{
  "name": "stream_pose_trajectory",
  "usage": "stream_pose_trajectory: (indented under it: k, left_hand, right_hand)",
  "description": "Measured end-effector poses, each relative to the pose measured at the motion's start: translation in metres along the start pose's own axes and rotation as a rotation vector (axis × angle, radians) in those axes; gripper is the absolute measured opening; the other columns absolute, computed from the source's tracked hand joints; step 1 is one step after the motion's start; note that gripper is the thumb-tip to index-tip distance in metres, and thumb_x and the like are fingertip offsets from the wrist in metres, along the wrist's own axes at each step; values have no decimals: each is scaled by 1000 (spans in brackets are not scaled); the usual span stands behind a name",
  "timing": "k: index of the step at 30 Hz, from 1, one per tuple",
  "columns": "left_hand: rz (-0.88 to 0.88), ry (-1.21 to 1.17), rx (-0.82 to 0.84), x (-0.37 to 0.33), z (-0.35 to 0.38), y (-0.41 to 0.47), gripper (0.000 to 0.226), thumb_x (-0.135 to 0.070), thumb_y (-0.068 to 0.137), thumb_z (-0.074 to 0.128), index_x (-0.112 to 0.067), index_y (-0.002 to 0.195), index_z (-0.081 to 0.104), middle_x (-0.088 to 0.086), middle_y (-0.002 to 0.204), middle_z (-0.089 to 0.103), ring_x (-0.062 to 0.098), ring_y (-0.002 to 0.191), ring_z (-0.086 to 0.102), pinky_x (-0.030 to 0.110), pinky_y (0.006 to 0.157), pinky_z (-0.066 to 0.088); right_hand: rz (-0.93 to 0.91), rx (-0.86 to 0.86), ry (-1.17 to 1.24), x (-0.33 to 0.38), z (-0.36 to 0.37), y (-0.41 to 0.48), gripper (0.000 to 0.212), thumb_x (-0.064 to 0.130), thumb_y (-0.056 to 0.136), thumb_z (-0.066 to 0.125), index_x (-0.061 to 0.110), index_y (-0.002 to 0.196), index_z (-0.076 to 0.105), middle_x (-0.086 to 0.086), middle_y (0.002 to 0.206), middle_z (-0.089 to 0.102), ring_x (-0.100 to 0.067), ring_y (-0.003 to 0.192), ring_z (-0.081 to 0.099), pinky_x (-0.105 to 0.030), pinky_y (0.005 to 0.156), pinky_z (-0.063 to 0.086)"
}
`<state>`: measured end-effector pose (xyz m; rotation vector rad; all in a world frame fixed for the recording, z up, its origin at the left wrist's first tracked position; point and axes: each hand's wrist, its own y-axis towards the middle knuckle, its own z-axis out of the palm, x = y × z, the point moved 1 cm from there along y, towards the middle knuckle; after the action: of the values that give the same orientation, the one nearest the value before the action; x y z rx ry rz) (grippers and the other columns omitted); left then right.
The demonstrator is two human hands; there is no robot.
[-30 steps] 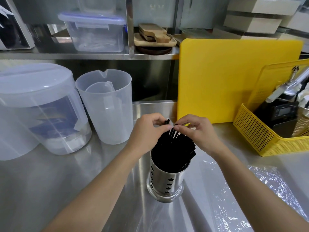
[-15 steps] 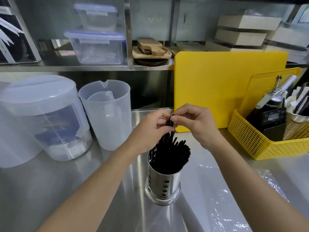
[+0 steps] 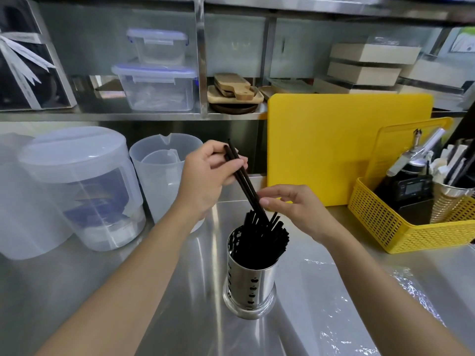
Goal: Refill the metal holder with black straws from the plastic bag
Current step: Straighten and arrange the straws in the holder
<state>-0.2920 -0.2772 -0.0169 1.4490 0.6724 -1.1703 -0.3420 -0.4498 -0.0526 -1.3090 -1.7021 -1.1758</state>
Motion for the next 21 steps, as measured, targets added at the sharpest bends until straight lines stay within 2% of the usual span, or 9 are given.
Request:
stream_pose_trajectory:
  k: [2, 4, 8, 10, 12, 15, 17, 19, 21]
  left_hand:
    - [-1, -69, -43, -4, 0, -1, 16, 3, 81, 61, -13, 83, 59, -1, 74, 75, 21, 83, 71, 30, 70, 58]
    - [-8, -152, -69, -8, 1, -1, 14, 3, 83, 58, -11, 86, 58, 1, 76, 74, 22, 84, 71, 28, 68, 58]
    - [-16, -250, -124, -12, -1, 0, 14, 4, 84, 57, -9, 89, 58, 3, 77, 74, 22, 84, 71, 27, 69, 57]
    - [-55, -303, -141, -12, -3, 0, 13, 3, 84, 56, -8, 90, 58, 4, 78, 75, 21, 85, 71, 28, 70, 57]
    - [-119, -302, -174, -7, -2, -1, 14, -1, 85, 57, -8, 97, 57, 6, 87, 74, 18, 86, 70, 27, 73, 58]
    - [-105, 176, -296, 3, -2, -2, 43, -16, 85, 62, -13, 124, 43, 6, 122, 59, 3, 98, 60, 10, 78, 48]
    - [233, 683, -258, 2, -1, -6, 57, -17, 83, 64, -16, 133, 36, 6, 136, 47, 9, 117, 46, 19, 95, 39]
    - [640, 1124, -3, 7, 8, -12, 61, -15, 80, 64, -14, 135, 37, 10, 139, 46, 23, 128, 41, 35, 107, 28]
    - [873, 1422, 167, 15, 21, -21, 50, -19, 82, 57, -16, 130, 45, 7, 134, 53, 26, 127, 45, 38, 106, 24]
  right_hand:
    - [-16, 29, -55, 4, 0, 0, 21, 22, 84, 63, 41, 92, 65, 34, 83, 68, 13, 86, 60, -1, 72, 40]
    - [-4, 44, -111, 5, 1, 1, 18, 26, 87, 59, 40, 97, 62, 34, 78, 65, 12, 84, 58, -6, 75, 41]
    - [-5, 53, -98, 10, 0, -1, 15, 17, 93, 50, 10, 90, 63, 9, 72, 63, -6, 73, 58, -24, 76, 46]
    - [8, 70, -76, 14, -2, -5, 14, 13, 94, 47, 12, 87, 59, 2, 64, 58, -11, 60, 54, -28, 66, 45]
    - [31, 79, -101, 17, -2, -8, 17, 14, 94, 46, 15, 80, 55, 5, 57, 48, -4, 47, 42, -19, 50, 37]
    - [102, 59, -180, 19, -5, -8, 20, 16, 95, 46, 5, 79, 52, 3, 56, 42, -3, 41, 33, -15, 42, 29]
    - [182, 55, -92, 21, -10, -9, 19, 15, 95, 46, 5, 79, 50, 2, 54, 39, -4, 39, 28, -16, 37, 23]
    - [255, 94, 39, 23, -14, -11, 18, 15, 94, 47, 7, 79, 51, 4, 51, 39, -7, 40, 23, -18, 36, 18]
    - [290, 161, 118, 26, -17, -14, 18, 15, 94, 48, 2, 83, 53, 5, 49, 41, -8, 41, 21, -16, 37, 16]
